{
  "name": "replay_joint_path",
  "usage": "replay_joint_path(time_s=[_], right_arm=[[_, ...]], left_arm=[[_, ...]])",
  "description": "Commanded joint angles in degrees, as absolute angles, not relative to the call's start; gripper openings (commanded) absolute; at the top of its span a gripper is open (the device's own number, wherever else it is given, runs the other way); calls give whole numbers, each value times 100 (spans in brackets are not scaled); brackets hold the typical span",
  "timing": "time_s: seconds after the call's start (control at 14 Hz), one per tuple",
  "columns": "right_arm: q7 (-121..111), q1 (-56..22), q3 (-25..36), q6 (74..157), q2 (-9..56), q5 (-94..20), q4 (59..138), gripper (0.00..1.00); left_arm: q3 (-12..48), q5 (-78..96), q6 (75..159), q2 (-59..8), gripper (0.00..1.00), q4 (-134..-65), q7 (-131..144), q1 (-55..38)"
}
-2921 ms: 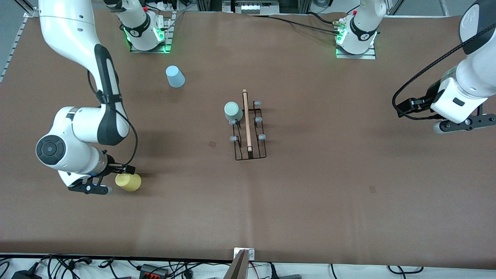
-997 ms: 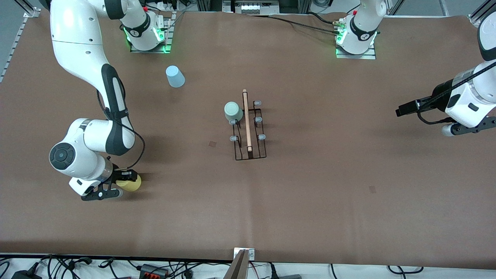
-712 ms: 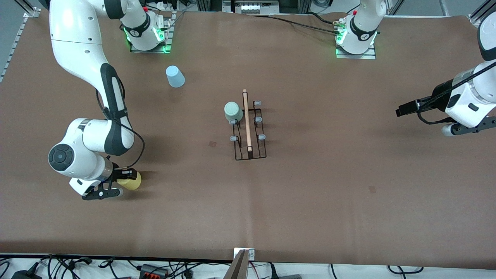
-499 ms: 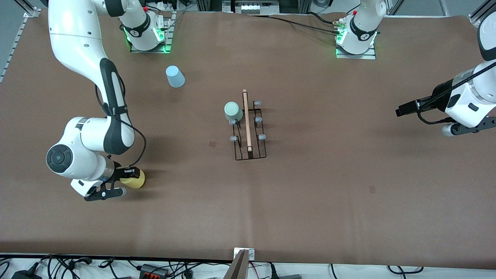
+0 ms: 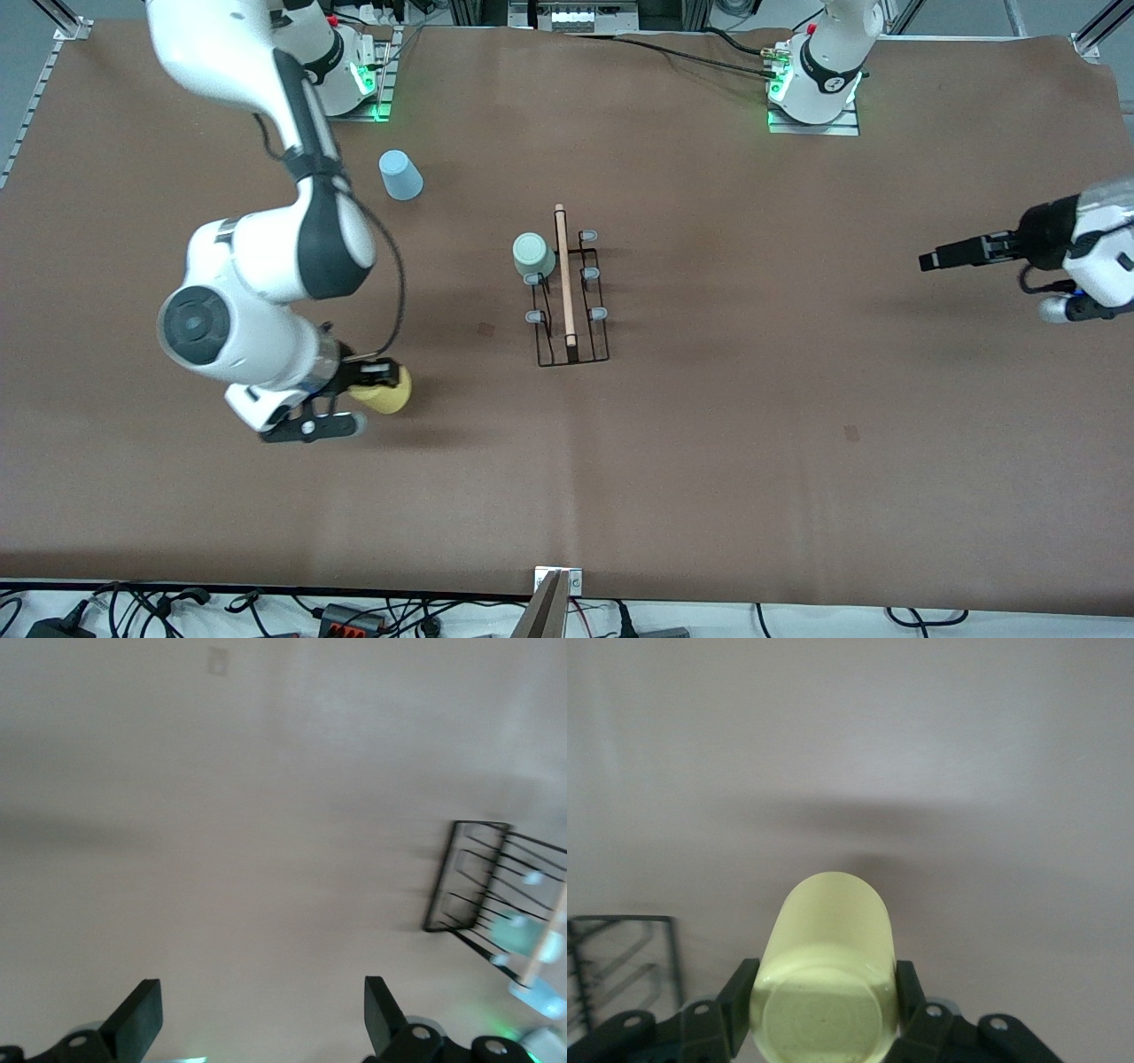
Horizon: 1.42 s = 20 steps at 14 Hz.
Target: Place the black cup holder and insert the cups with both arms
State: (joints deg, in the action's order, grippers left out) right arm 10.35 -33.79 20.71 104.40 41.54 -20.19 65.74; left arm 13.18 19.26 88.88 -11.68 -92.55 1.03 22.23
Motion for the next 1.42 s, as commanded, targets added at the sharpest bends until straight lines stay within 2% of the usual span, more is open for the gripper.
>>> replay_joint_path(time_s=[0.0, 0.21, 0.64, 0.85, 1.35], right_arm=[[1773, -3760, 2109, 10345, 4236, -2153, 6346, 17], [2179, -4095, 2118, 10389, 4236, -2188, 6337, 17], [2803, -4570, 2039, 10415, 4236, -2188, 6337, 17], [3084, -4807, 2030, 10749, 4297, -2188, 6346, 17], [3041, -4860, 2013, 10679, 4438, -2188, 6390, 17]], left_arm=[[1476, 1937, 8710, -1327, 100, -8844, -177, 2339], [1521, 863, 8036, -1379, 100, -8088, 1017, 1593], [1538, 687, 8024, -1380, 100, -8068, 1229, 1565], [1547, 387, 8007, -1354, 100, -8068, 1362, 1371], [1556, -366, 8024, -1327, 100, -8130, 1371, 1205]])
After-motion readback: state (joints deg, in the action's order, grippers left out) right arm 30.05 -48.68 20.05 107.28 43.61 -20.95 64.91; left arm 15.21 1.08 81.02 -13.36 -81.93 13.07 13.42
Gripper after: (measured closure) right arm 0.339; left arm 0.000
